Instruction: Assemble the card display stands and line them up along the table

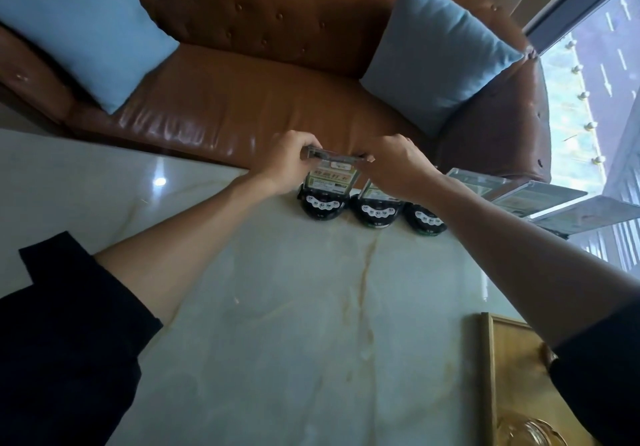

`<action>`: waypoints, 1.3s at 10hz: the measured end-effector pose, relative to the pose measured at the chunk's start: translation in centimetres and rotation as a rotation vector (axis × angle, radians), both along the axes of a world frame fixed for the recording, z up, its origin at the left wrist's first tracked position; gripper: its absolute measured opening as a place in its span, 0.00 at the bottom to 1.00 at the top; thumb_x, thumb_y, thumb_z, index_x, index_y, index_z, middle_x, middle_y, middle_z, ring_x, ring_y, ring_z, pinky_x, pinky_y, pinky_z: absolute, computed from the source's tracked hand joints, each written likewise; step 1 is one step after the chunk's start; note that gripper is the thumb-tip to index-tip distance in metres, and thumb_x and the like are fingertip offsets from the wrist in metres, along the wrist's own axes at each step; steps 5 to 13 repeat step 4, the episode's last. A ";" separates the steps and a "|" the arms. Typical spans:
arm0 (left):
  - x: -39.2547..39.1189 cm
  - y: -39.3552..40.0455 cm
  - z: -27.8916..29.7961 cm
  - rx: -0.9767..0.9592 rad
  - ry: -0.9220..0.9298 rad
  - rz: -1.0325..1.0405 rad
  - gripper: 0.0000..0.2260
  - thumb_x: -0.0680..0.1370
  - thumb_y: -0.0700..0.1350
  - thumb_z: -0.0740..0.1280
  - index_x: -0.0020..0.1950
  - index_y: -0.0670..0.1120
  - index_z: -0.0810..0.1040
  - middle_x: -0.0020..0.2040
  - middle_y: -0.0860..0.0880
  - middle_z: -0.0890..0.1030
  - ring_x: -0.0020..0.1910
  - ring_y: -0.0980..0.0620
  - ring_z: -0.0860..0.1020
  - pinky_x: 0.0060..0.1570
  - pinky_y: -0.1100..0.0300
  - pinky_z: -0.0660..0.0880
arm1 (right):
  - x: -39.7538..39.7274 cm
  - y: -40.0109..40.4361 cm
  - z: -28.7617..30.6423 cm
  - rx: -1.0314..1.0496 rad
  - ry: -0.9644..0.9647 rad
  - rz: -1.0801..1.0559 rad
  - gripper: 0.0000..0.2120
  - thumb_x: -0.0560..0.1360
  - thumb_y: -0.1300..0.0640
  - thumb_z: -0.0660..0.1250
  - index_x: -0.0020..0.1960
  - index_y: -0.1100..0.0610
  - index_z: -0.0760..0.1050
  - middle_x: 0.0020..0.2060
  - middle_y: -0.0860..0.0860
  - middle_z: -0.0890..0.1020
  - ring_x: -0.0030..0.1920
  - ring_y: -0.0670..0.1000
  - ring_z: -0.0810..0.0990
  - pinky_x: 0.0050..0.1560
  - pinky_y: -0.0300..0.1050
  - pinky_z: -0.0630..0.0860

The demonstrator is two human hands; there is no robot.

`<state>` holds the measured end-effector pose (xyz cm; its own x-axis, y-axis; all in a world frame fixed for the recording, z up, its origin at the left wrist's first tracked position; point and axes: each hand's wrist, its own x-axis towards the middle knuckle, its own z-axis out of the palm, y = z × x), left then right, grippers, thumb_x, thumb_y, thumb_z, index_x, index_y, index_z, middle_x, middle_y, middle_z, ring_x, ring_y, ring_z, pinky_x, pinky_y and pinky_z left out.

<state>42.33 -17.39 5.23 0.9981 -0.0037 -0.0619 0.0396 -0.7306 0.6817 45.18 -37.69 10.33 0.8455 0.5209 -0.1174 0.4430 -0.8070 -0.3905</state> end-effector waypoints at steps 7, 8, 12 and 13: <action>-1.7 0.2 1.0 0.028 0.077 0.044 0.24 0.76 0.46 0.72 0.71 0.46 0.72 0.62 0.46 0.80 0.54 0.49 0.81 0.53 0.54 0.78 | -1.0 -1.1 -0.1 -0.021 -0.058 -0.079 0.12 0.78 0.54 0.63 0.59 0.50 0.79 0.49 0.52 0.85 0.50 0.57 0.82 0.50 0.48 0.76; -1.7 0.2 1.0 0.028 0.077 0.044 0.24 0.76 0.46 0.72 0.71 0.46 0.72 0.62 0.46 0.80 0.54 0.49 0.81 0.53 0.54 0.78 | -1.0 -1.1 -0.1 -0.021 -0.058 -0.079 0.12 0.78 0.54 0.63 0.59 0.50 0.79 0.49 0.52 0.85 0.50 0.57 0.82 0.50 0.48 0.76; -1.7 0.2 1.0 0.028 0.077 0.044 0.24 0.76 0.46 0.72 0.71 0.46 0.72 0.62 0.46 0.80 0.54 0.49 0.81 0.53 0.54 0.78 | -1.0 -1.1 -0.1 -0.021 -0.058 -0.079 0.12 0.78 0.54 0.63 0.59 0.50 0.79 0.49 0.52 0.85 0.50 0.57 0.82 0.50 0.48 0.76; -1.7 0.2 1.0 0.028 0.077 0.044 0.24 0.76 0.46 0.72 0.71 0.46 0.72 0.62 0.46 0.80 0.54 0.49 0.81 0.53 0.54 0.78 | -1.0 -1.1 -0.1 -0.021 -0.058 -0.079 0.12 0.78 0.54 0.63 0.59 0.50 0.79 0.49 0.52 0.85 0.50 0.57 0.82 0.50 0.48 0.76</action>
